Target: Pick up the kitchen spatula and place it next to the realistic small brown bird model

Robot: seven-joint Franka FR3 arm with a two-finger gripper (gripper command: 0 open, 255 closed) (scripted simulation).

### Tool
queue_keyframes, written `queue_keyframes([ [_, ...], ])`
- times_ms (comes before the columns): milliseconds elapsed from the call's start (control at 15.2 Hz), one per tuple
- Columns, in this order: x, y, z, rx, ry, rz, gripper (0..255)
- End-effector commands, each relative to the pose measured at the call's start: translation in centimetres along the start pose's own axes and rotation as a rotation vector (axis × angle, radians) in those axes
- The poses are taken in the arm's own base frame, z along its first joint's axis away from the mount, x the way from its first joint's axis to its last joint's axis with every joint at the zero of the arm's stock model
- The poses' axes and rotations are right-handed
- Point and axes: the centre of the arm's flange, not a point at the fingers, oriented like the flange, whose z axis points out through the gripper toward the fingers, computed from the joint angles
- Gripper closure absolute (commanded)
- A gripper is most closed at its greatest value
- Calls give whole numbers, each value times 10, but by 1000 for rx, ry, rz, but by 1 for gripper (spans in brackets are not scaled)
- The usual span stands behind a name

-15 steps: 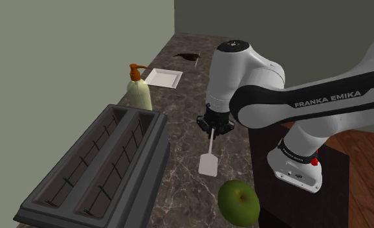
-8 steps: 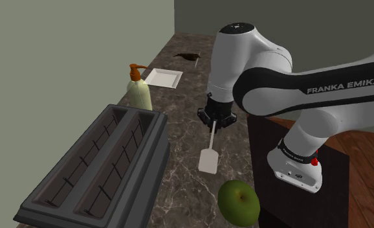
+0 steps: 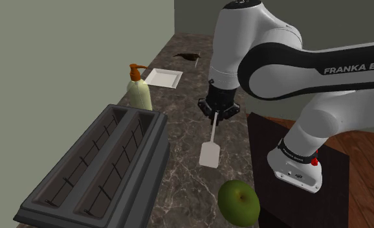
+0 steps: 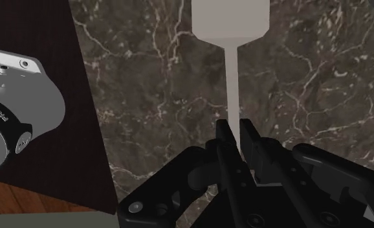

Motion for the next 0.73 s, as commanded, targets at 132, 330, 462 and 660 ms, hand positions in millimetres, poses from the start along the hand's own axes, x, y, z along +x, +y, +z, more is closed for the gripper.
queue_keyframes([
  [132, 2, 1, -22, 0, 0, 0, 255],
  [330, 16, 1, -30, 0, 0, 0, 255],
  [462, 42, 2, -28, 0, 0, 0, 255],
  [660, 82, 4, -26, 0, 0, 0, 255],
])
